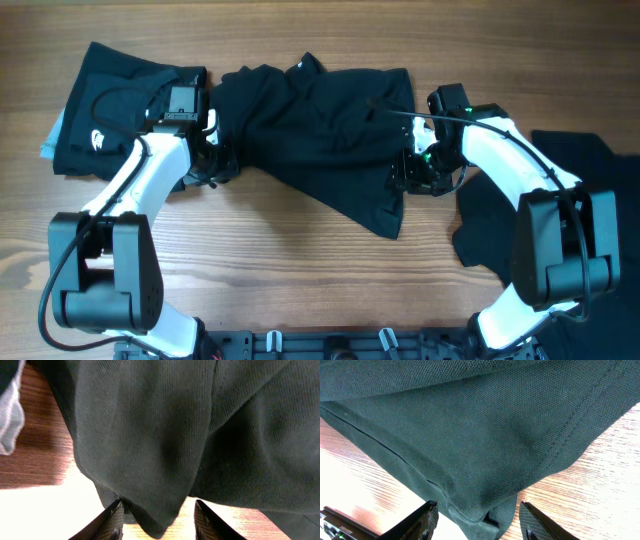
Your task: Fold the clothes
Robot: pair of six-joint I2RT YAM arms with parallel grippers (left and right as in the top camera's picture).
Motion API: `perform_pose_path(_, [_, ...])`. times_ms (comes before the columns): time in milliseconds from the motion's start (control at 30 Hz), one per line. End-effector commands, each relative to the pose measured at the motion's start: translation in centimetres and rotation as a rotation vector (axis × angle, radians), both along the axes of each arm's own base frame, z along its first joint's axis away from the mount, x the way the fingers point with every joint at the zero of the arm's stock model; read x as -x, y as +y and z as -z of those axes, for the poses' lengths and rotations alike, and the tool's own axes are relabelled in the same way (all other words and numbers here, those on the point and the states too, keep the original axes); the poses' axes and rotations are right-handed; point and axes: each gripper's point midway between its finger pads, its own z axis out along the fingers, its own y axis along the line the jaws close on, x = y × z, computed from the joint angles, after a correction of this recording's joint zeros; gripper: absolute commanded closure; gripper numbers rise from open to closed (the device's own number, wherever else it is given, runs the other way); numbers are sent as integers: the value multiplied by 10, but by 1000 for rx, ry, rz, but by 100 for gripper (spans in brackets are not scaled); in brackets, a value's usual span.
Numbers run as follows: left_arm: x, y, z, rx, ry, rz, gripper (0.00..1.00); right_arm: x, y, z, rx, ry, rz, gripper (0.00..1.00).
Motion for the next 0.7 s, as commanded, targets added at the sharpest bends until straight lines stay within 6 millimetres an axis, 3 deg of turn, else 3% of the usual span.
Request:
perform_pose_path(0, [4,5,10,-32,13,14,78,1,2,3,-12,13,7,43])
perform_pose_path(67, [4,5,9,-32,11,14,86,-1,2,3,-13,7,8,43])
perform_pose_path(100, [4,4,9,-28,11,15,84,-1,2,3,-14,4,8,43])
perform_pose_path(167, [5,1,9,-13,13,18,70,-2,2,3,-13,3,8,43])
perform_pose_path(367, [13,-5,19,7,27,33,64,-2,2,3,-14,3,8,43])
perform_pose_path(467, [16,-5,26,7,21,33,73,-2,2,3,-14,3,8,43])
perform_pose_path(533, [15,-5,27,7,16,33,96,-2,2,3,-14,2,8,43])
perform_pose_path(667, [4,-6,5,17,-17,-6,96,-2,2,3,-14,1,8,43])
